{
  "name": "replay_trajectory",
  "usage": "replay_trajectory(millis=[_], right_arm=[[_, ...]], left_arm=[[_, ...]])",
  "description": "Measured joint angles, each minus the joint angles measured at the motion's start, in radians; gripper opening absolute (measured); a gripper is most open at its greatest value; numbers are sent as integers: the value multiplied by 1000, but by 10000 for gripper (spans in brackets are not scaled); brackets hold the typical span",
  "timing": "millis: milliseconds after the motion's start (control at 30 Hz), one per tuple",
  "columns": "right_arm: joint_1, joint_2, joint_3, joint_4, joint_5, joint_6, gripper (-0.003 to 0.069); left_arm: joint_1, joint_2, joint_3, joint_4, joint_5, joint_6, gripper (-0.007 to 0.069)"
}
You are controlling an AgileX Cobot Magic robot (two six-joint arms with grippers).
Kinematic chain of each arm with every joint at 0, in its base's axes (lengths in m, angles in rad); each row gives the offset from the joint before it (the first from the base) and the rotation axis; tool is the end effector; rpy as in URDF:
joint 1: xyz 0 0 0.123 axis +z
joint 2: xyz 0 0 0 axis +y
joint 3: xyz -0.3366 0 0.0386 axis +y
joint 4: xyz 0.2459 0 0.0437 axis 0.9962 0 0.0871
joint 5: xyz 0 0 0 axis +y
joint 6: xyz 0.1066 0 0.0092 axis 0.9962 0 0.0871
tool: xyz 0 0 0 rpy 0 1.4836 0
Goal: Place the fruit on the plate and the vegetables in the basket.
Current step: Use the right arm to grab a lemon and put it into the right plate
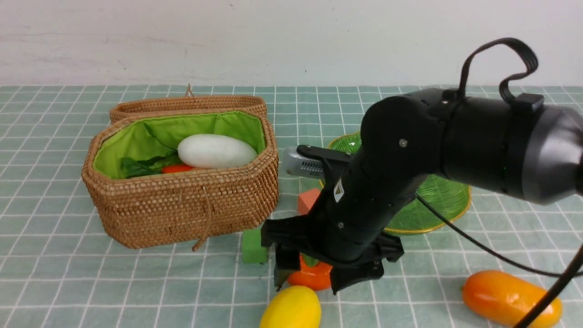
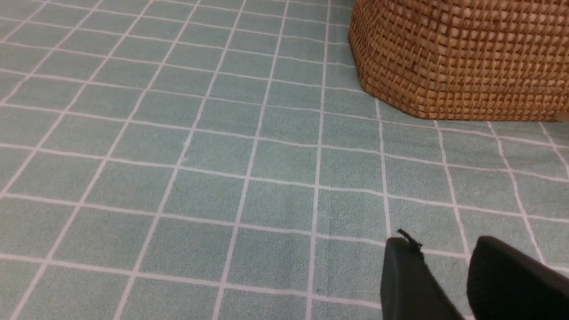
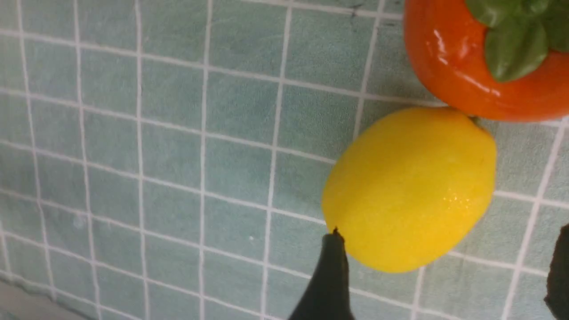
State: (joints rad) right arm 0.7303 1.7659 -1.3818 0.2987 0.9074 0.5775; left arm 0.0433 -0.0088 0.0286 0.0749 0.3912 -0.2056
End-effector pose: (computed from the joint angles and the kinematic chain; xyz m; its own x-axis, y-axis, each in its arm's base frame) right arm 0.2716 0.2765 0.2977 -0.9921 0.0158 -0.1248 -0.0380 0.9080 0.4172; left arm 0.0110 0.0035 0.1634 -0.3044 -0.1492 -0.9408 -0.1127 0.9864 -0.1199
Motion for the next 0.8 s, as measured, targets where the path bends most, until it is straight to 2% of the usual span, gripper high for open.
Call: replay_trajectory(millis=[167, 300, 800], right_arm=[[33, 34, 0, -17, -53, 145, 595], [48, 85, 0, -21, -31, 251, 594], [51, 154, 0, -49, -45, 287, 594]], left_arm=[[0, 0, 0, 1, 0, 0, 215], [0, 0, 0, 1, 0, 0, 218], [0, 0, 0, 1, 0, 0, 229]])
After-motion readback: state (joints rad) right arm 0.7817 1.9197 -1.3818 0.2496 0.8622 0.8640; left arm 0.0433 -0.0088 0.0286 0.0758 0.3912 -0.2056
